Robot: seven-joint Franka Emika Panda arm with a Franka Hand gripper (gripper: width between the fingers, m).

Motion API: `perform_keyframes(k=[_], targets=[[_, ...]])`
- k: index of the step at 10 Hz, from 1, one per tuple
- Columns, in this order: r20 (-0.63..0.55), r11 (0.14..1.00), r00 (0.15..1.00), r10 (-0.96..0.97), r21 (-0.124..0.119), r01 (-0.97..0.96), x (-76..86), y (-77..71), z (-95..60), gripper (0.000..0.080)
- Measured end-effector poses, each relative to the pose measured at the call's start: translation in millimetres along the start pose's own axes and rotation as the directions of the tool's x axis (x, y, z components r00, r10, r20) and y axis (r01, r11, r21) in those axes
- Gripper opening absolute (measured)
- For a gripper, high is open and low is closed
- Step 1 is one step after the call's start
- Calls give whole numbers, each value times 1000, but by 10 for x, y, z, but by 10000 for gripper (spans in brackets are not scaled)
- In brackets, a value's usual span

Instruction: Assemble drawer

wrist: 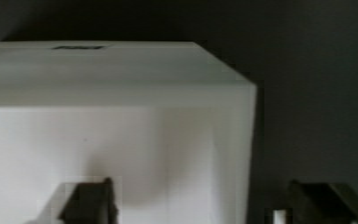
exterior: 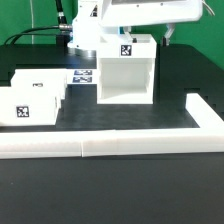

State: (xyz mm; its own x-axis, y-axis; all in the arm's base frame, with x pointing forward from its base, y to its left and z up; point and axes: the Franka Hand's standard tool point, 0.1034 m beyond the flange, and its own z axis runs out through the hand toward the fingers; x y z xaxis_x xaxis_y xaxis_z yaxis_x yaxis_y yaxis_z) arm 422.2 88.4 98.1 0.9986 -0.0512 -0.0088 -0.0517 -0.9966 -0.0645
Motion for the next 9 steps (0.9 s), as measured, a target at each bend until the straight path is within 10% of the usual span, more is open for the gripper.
perform_keyframes(k=[1,3,9], targets=[[0,1000,1000,0,0,0,0,0,0,426],[0,1000,1000,0,0,0,0,0,1,94],[-1,1000,1000,0,0,0,3,0,-2,37]])
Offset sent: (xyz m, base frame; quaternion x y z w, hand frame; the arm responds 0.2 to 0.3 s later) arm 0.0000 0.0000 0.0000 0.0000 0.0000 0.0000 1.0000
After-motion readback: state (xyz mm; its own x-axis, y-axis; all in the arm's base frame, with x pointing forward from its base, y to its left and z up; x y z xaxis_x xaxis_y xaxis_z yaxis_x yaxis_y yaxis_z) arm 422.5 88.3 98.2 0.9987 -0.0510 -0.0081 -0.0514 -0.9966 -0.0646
